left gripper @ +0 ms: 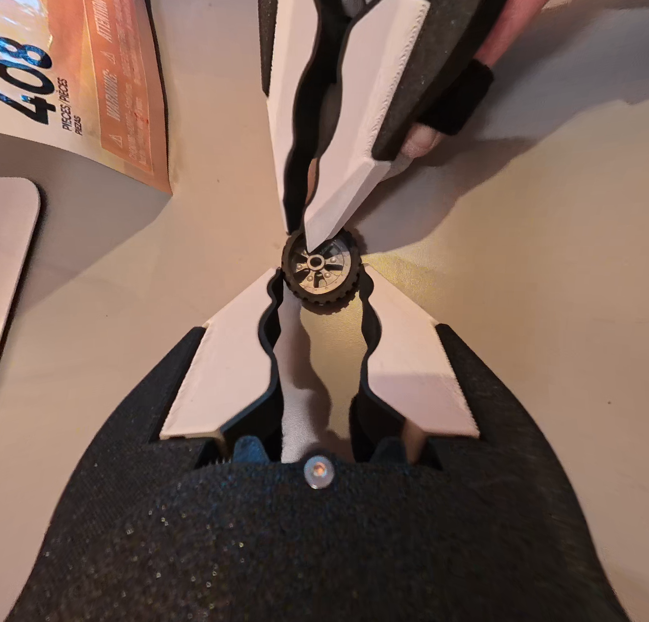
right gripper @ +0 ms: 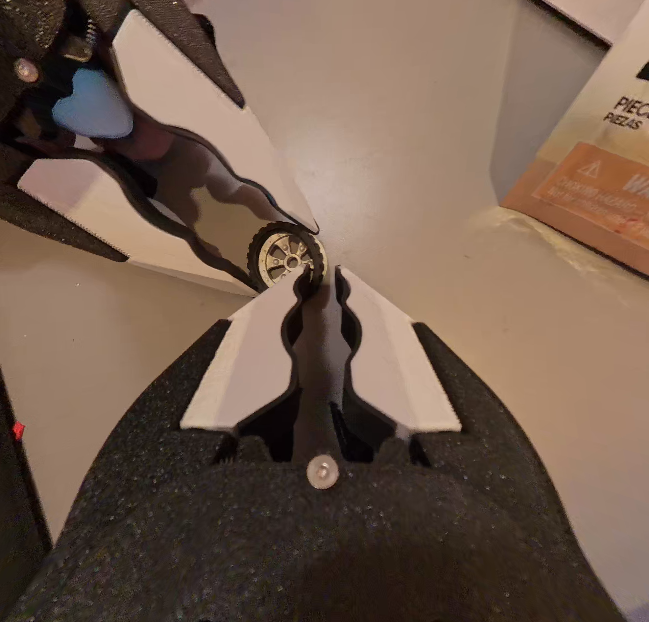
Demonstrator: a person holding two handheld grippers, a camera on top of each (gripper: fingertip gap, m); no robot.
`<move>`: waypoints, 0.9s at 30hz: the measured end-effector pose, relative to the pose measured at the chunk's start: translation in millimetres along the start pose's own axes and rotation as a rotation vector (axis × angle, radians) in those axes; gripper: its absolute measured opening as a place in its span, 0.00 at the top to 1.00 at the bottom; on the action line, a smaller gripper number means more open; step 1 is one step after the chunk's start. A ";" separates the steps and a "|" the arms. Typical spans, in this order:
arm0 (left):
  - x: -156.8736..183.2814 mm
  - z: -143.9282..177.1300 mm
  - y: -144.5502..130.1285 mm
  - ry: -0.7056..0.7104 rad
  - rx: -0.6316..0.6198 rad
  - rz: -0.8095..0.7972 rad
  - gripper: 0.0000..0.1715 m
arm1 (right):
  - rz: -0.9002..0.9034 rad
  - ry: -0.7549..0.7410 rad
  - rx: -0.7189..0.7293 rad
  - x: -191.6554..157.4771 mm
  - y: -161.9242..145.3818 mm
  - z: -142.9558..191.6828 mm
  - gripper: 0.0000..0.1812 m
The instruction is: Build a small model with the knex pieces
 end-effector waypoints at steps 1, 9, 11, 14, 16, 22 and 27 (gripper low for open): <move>0.5 0.2 -0.2 0.007 0.003 -0.010 0.76 | -0.011 0.010 0.006 0.8 -0.3 -0.1 0.91; 12.3 3.3 2.2 0.157 0.022 -0.261 0.76 | -0.087 0.128 0.037 4.3 -1.8 5.4 0.89; 16.4 4.6 2.8 0.192 0.025 -0.332 0.76 | -0.074 0.179 0.046 1.2 -2.1 7.6 0.93; 20.7 9.3 6.0 0.247 0.046 -0.408 0.76 | -0.067 0.220 0.084 0.3 -1.3 12.4 0.94; 22.1 13.0 9.7 0.274 0.064 -0.443 0.76 | -0.073 0.247 0.119 0.7 0.0 16.5 0.94; 27.1 27.1 20.9 0.329 0.111 -0.512 0.76 | -0.057 0.298 0.211 0.3 5.3 29.7 0.92; 33.4 39.7 29.2 0.329 0.160 -0.547 0.76 | -0.089 0.381 0.271 -1.4 7.6 39.1 0.88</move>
Point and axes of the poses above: each gripper's, where its closed fingertips meet, z back along the fingers, y out of its top, x = y × z across the jaws, the point moved 7 cm from there along z, back along the fingers, and after that the axes turned 2 degrees about -y, right-handed, at the moved point
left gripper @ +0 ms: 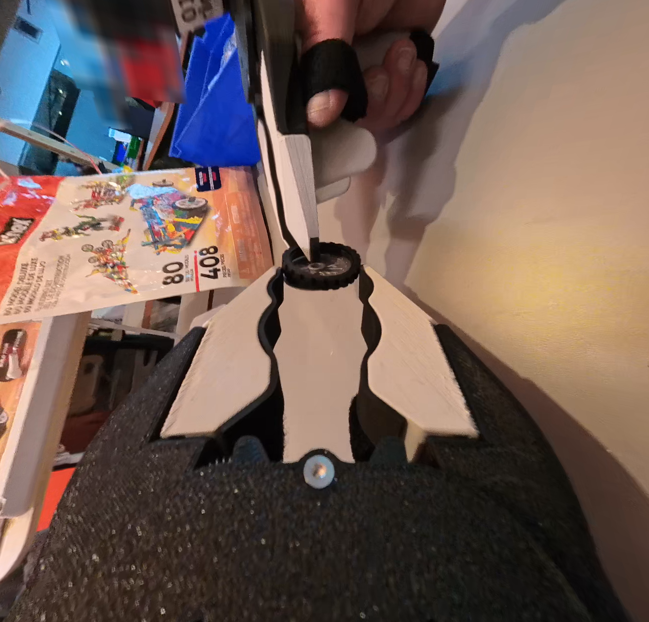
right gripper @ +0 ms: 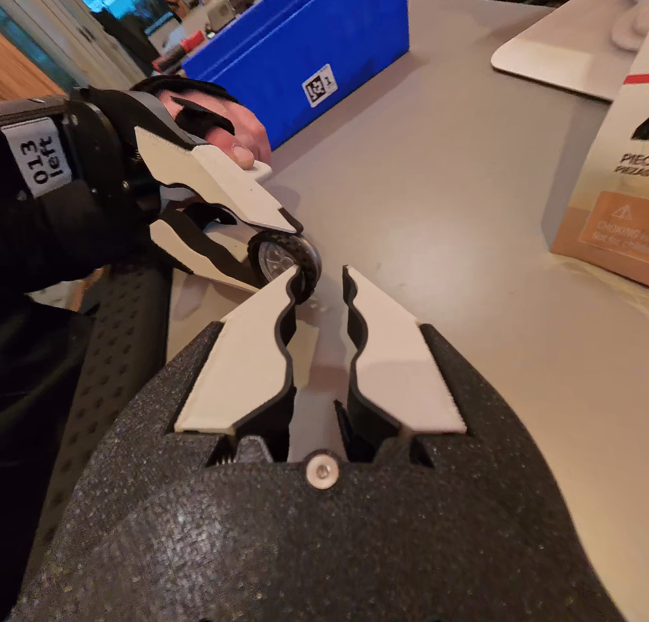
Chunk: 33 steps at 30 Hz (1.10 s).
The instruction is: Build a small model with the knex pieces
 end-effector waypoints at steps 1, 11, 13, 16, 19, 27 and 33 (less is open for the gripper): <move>-0.2 3.1 3.8 0.010 0.013 -0.015 0.76 | -0.014 0.032 0.014 -1.0 0.1 1.8 0.86; -8.9 26.8 31.8 0.090 0.106 -0.089 0.77 | 0.023 0.288 0.162 -25.3 13.3 14.9 0.96; -10.7 28.1 31.8 0.087 0.115 -0.078 0.77 | 0.037 0.278 0.172 -26.4 15.2 15.1 0.97; -13.1 30.5 32.2 0.101 0.125 -0.077 0.77 | 0.068 0.249 0.185 -29.3 18.7 15.8 0.97; -12.9 31.5 33.9 0.104 0.127 -0.084 0.77 | 0.074 0.251 0.190 -30.6 19.4 16.8 0.97; -24.0 31.2 27.4 0.099 0.144 0.070 0.67 | 0.153 0.104 0.234 -29.7 29.9 19.1 0.98; -39.9 27.3 11.5 -0.008 0.198 0.475 0.62 | 0.311 -0.165 0.244 -29.3 40.9 20.6 0.98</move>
Point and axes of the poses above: each gripper's, where its closed fingertips meet, z back along the fingers, y out of its top, x = y × z across the jaws, the point moved 7 cm from there along z, back along the fingers, and after that the axes turned 2 degrees about -y, right-handed, at the moved point
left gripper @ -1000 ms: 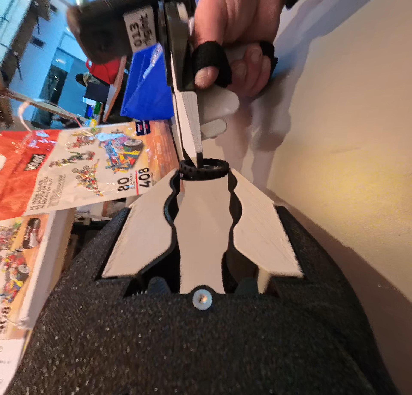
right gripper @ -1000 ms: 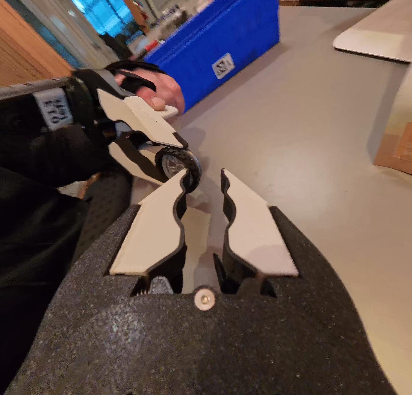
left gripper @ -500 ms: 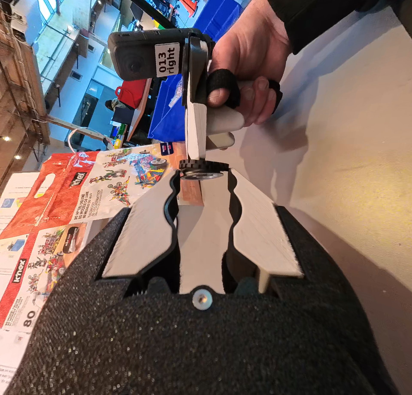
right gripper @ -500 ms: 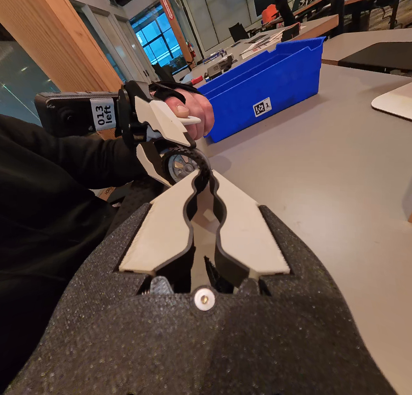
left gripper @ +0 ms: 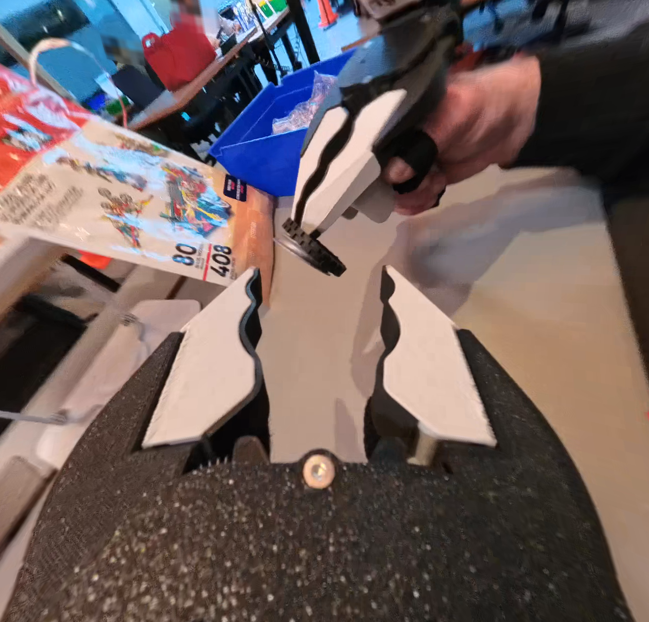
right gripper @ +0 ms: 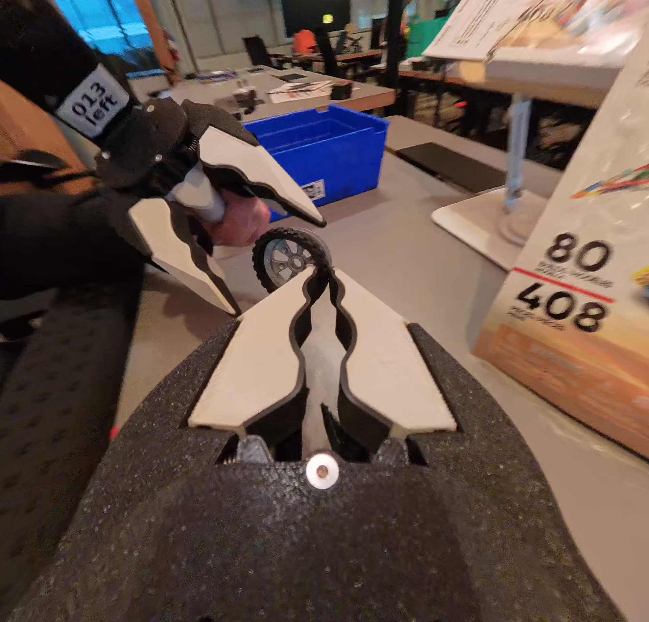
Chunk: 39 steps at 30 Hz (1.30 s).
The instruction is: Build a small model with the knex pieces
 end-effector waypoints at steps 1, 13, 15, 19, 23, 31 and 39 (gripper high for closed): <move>-4.1 0.1 0.0 0.008 0.022 0.062 0.63 | 0.052 -0.047 -0.009 -0.8 2.0 -0.4 0.98; -19.0 4.4 -0.9 0.010 0.116 0.211 0.97 | 0.377 -0.269 -0.028 -22.4 21.3 -8.4 0.95; -19.5 6.2 -0.1 0.004 0.110 0.197 0.98 | 0.448 -0.309 -0.054 -26.6 22.8 -10.3 0.88; -18.8 8.9 2.2 0.035 0.054 0.118 0.98 | 0.525 -0.344 -0.077 -31.5 23.9 -12.6 0.90; -18.2 9.1 4.4 0.053 0.032 0.108 0.98 | 0.592 -0.387 -0.073 -37.0 28.1 -12.9 0.89; -18.2 11.0 5.7 0.062 0.028 0.087 0.98 | 0.631 -0.399 -0.073 -43.5 32.3 -14.6 0.92; -15.9 14.5 11.5 0.024 0.041 0.068 0.98 | 0.526 -0.311 -0.003 -41.5 35.1 -7.7 0.95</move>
Point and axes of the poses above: each gripper's, where its closed fingertips meet, z back along the fingers, y out of its top, x = y × z across the jaws, the point moved 7 cm from there along z, back along the fingers, and after that the axes turned 2 degrees about -y, right-handed, at the moved point
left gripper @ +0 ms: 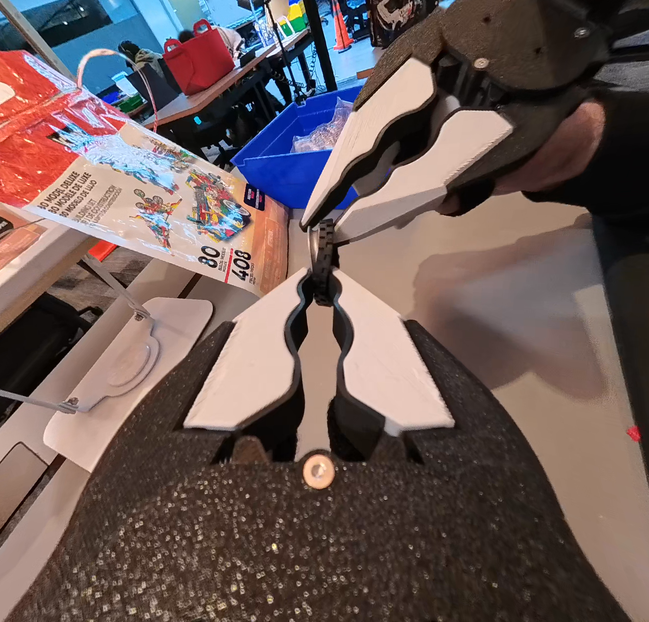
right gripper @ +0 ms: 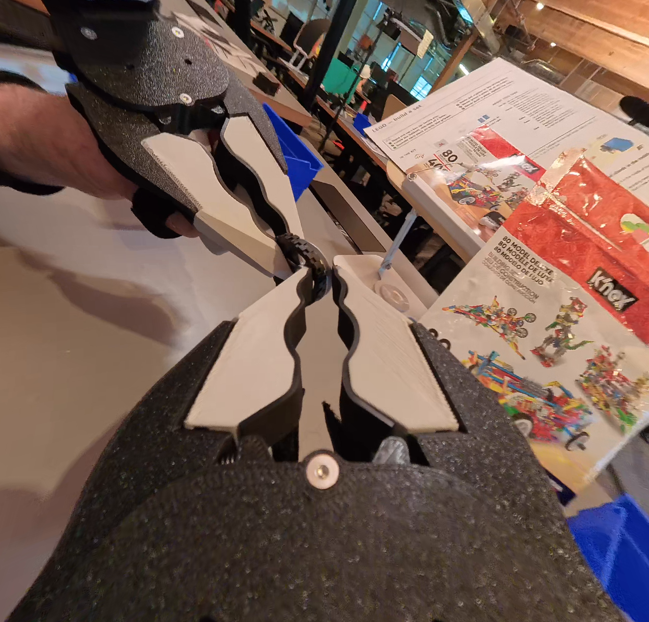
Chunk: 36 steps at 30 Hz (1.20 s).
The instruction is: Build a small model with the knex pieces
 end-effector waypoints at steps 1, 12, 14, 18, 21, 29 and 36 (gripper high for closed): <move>0.7 0.5 1.1 -0.005 0.004 -0.006 0.98 | -0.016 0.013 0.010 0.6 -0.1 0.9 0.95; 3.5 17.4 18.0 -0.112 0.105 0.018 0.98 | -0.160 0.135 0.146 3.1 12.2 11.7 0.96; 3.6 20.6 20.9 -0.145 0.140 0.045 0.98 | -0.171 0.150 0.173 2.9 16.6 14.5 0.96; 4.4 26.0 27.4 -0.187 0.195 0.072 0.98 | -0.249 0.206 0.237 4.6 21.2 17.9 0.96; 8.4 29.9 33.3 -0.207 0.211 0.045 0.98 | -0.314 0.274 0.290 5.5 22.2 21.0 0.97; 8.6 42.7 39.7 -0.358 0.337 0.100 0.98 | -0.502 0.461 0.451 2.2 31.1 23.3 0.96; -1.3 42.9 36.8 -0.230 0.270 0.074 0.98 | -0.329 0.237 0.343 -0.3 36.1 16.0 0.94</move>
Point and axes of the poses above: each gripper's, where its closed fingertips meet, z back along the fingers, y out of its top, x = y × z across the jaws, the point moved 7 cm from there along z, back along the fingers, and after that the axes turned 2 degrees about -y, right-handed, at the moved point
